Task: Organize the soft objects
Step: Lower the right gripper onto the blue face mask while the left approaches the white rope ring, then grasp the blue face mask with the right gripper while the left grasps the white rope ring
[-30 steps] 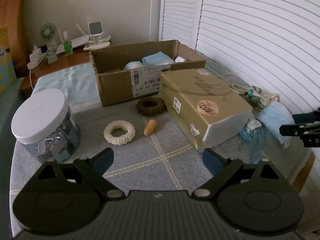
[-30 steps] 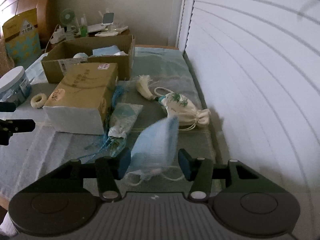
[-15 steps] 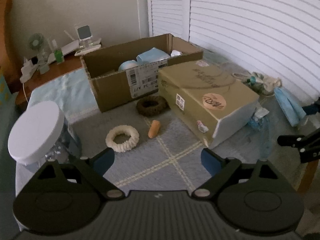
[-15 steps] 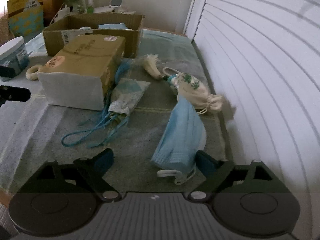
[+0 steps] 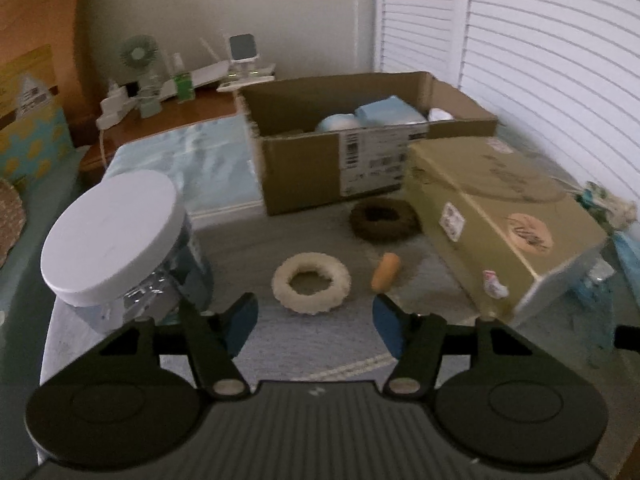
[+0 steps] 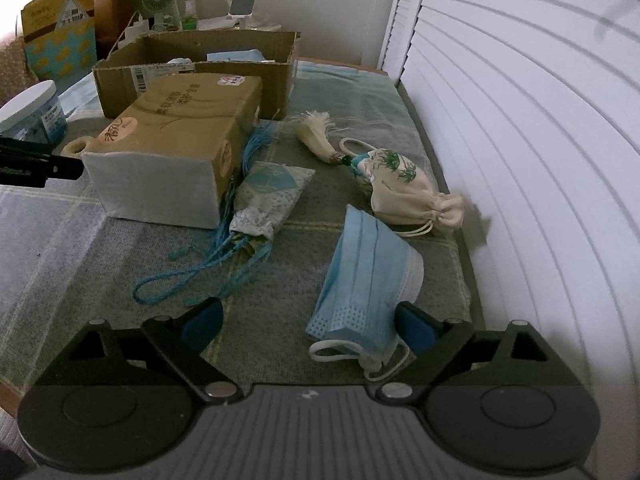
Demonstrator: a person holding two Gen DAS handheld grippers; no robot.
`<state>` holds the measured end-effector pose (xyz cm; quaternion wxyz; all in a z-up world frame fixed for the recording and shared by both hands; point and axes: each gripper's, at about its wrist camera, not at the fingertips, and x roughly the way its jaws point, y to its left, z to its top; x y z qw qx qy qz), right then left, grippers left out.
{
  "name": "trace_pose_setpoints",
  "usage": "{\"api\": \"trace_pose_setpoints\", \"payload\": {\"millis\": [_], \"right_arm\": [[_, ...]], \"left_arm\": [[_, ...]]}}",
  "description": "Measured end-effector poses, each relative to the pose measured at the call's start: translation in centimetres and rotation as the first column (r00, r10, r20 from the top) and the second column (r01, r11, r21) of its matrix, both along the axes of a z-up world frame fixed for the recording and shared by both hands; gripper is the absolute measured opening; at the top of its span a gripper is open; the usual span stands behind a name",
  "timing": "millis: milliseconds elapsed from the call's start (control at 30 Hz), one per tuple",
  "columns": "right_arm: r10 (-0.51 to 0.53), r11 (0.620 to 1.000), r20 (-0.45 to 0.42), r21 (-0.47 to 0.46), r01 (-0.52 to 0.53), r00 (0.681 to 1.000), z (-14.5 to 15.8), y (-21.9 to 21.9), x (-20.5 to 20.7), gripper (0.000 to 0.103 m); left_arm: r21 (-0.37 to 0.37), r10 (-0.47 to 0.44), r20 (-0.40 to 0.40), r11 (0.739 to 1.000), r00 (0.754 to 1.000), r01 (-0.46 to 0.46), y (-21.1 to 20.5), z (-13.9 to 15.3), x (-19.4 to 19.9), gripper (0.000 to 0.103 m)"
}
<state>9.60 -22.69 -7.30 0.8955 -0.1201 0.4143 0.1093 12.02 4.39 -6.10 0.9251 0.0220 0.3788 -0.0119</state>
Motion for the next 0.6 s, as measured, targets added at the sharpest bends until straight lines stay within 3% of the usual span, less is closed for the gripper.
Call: {"api": "trace_pose_setpoints", "payload": {"millis": [200,367,600], "right_arm": [[-0.005,1.0,0.004,0.002,0.005,1.0,-0.1,-0.1,0.0,0.096],[-0.018,1.0,0.014,-0.009,0.019,1.0,0.2,-0.2,0.1,0.095],[-0.052,0.999,0.051,0.017,0.051,0.997,1.5,-0.9,0.2,0.094]], "left_arm": [[-0.015,0.027,0.008,1.0,1.0,-0.027,0.1,-0.6,0.9,0.061],[-0.05,0.049,0.019,0.998,0.999,-0.048,0.1,-0.7,1.4,0.052],[-0.052,0.06,0.022,0.997,0.998,-0.058,0.2,-0.7,1.6,0.051]]}}
